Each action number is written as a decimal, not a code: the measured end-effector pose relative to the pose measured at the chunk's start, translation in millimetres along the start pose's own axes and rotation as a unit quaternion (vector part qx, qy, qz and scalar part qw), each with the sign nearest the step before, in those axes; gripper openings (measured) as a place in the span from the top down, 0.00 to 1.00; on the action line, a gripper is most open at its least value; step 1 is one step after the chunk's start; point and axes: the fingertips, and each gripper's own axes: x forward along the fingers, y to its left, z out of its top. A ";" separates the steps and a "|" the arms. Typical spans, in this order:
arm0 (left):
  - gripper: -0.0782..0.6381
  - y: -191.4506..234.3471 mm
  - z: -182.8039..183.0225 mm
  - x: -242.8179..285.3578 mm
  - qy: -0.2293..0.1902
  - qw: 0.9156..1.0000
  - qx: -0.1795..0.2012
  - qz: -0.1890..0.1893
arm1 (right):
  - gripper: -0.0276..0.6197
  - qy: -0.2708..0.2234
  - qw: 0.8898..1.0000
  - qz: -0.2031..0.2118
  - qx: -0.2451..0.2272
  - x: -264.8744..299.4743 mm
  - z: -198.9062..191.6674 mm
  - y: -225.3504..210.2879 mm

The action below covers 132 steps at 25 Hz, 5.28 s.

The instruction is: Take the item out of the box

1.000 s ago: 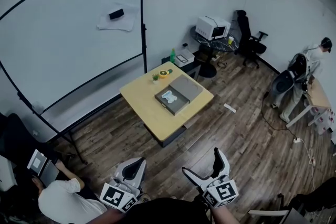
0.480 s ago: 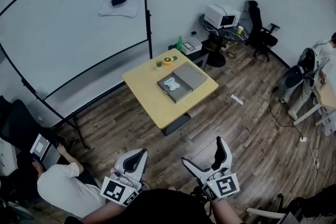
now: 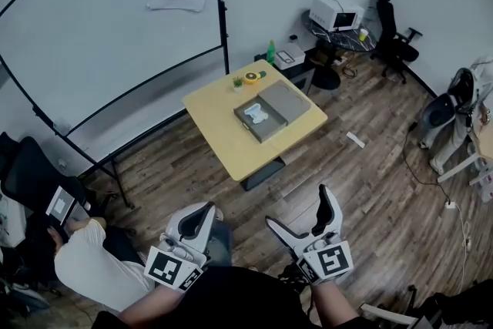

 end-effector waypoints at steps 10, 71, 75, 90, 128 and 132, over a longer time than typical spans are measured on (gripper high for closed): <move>0.89 73.5 -19.2 91.5 -0.001 0.999 -0.018 -0.028 | 0.04 0.012 0.999 -0.030 -0.010 90.8 -4.3 -47.9; 0.89 353.7 -109.8 444.2 0.060 0.995 -0.073 -0.027 | 0.05 0.373 0.924 0.060 -0.060 524.9 -187.7 -265.7; 0.89 352.8 -116.1 443.0 0.065 0.995 -0.078 -0.025 | 0.05 0.408 0.909 0.070 -0.059 528.6 -218.6 -265.5; 0.89 351.9 -147.8 433.0 0.109 0.988 -0.107 -0.009 | 0.07 0.540 0.828 0.148 -0.037 523.9 -332.2 -252.4; 0.89 358.2 -182.5 383.9 0.152 0.979 -0.137 0.014 | 0.37 0.689 0.714 0.123 -0.035 492.7 -446.2 -252.2; 0.89 361.5 -185.3 383.1 0.153 0.978 -0.139 0.015 | 0.52 0.695 0.708 0.125 -0.027 491.5 -448.1 -249.4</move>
